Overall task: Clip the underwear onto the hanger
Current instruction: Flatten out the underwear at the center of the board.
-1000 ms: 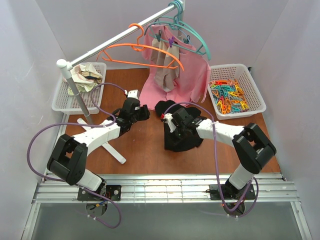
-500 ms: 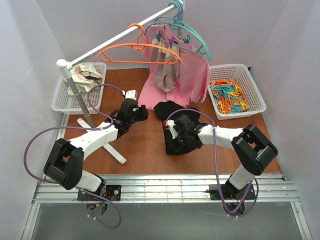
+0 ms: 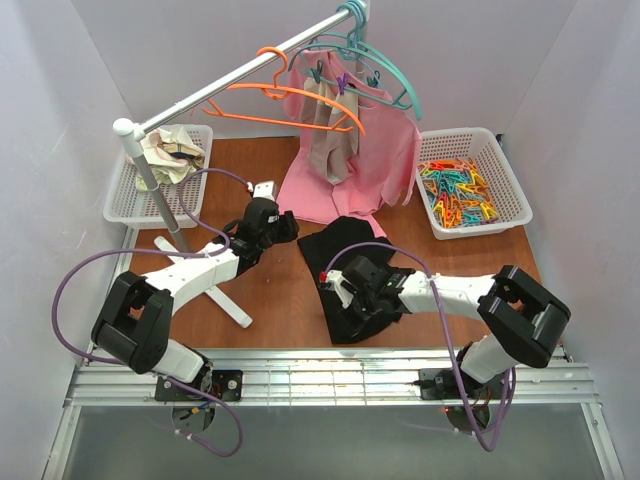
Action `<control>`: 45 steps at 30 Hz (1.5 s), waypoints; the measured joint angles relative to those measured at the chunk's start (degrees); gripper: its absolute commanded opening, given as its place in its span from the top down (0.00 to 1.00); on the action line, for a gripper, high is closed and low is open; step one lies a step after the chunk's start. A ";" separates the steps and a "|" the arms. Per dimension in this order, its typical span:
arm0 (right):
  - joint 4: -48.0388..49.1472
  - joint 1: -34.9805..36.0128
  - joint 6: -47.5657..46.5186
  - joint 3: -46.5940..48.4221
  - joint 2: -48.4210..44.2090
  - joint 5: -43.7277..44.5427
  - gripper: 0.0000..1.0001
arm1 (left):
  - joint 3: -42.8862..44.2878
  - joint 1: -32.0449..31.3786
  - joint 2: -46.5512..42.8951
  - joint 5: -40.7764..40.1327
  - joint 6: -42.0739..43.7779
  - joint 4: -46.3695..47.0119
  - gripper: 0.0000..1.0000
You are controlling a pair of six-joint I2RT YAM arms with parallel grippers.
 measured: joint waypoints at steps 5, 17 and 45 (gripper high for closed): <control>-5.27 1.68 0.96 1.68 -0.94 1.88 0.99 | 0.07 -1.42 1.92 0.20 0.00 0.35 0.35; -9.27 -14.21 1.25 5.77 -6.71 11.19 0.99 | 7.28 -12.83 14.19 0.09 -0.79 0.46 1.00; -15.69 -19.28 10.51 -1.44 -7.69 15.58 0.99 | 17.84 -16.24 30.80 4.04 0.50 4.79 1.00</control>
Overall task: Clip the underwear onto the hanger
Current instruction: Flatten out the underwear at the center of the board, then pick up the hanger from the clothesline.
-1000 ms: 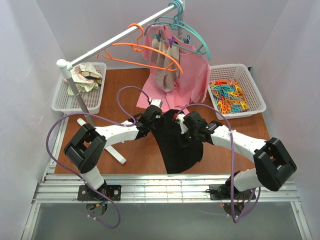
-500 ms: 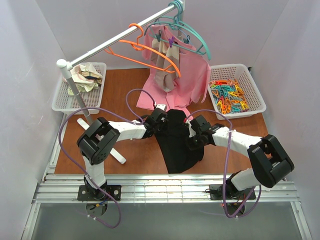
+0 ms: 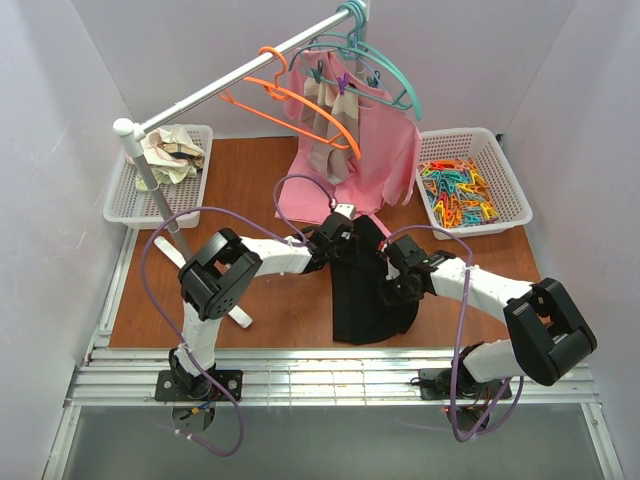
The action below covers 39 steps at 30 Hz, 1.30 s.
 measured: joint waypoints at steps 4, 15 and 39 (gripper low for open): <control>-1.51 -0.02 1.18 0.00 -0.28 0.52 0.99 | 1.88 -1.03 1.55 0.50 0.00 0.39 1.00; -6.69 -0.04 0.59 3.30 -0.52 1.40 0.99 | 0.42 -2.40 0.13 -0.63 1.27 -0.07 1.00; -17.97 -15.91 -12.31 44.06 -2.19 3.85 0.19 | -8.72 -2.38 -27.98 -9.01 -0.39 -14.75 0.02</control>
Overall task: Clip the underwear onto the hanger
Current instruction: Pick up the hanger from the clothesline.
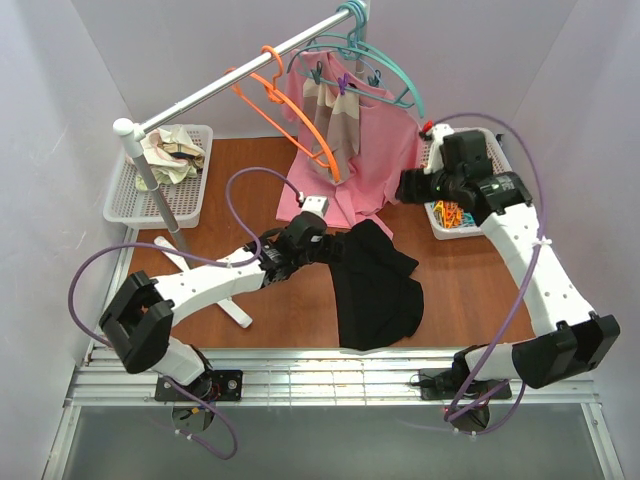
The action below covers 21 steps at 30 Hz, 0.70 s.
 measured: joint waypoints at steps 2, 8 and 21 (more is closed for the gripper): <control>0.20 0.09 -0.37 6.27 0.35 -1.49 0.18 | -0.61 0.00 -2.45 -0.31 -1.57 -1.90 0.02; 2.08 0.20 -0.35 20.90 2.75 -9.40 0.18 | -3.82 0.00 -8.68 -1.11 -6.43 -5.99 0.02; 5.95 10.84 -0.04 32.11 16.81 -16.35 0.19 | -1.31 0.00 -10.19 -4.04 -13.44 -15.23 0.02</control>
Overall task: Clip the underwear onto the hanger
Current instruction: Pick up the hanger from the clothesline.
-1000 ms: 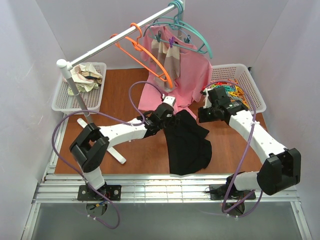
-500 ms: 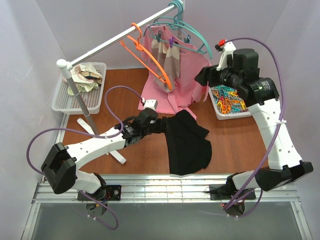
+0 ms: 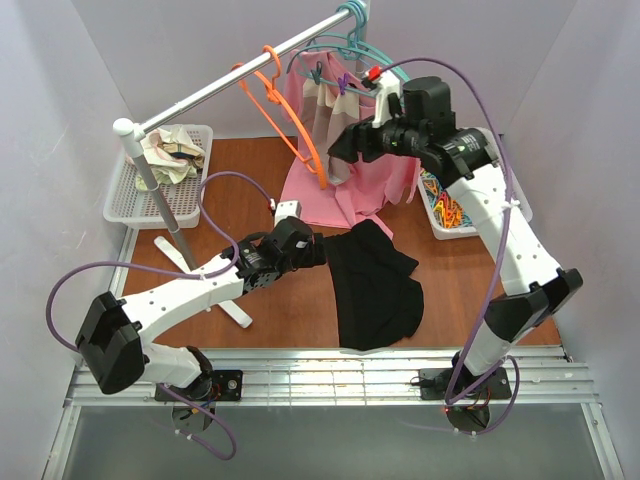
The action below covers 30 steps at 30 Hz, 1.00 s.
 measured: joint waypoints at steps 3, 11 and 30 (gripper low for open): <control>0.07 2.89 0.09 1.46 1.84 0.07 0.19 | 0.09 0.00 -0.57 -0.57 -1.51 -1.90 0.02; 1.73 7.82 0.26 3.48 2.60 0.61 0.20 | 0.07 0.00 -1.92 -0.92 -3.65 -4.00 0.02; 2.34 12.28 -2.73 0.61 6.71 10.10 0.63 | 0.72 0.00 -4.46 -2.47 -4.68 -7.15 0.02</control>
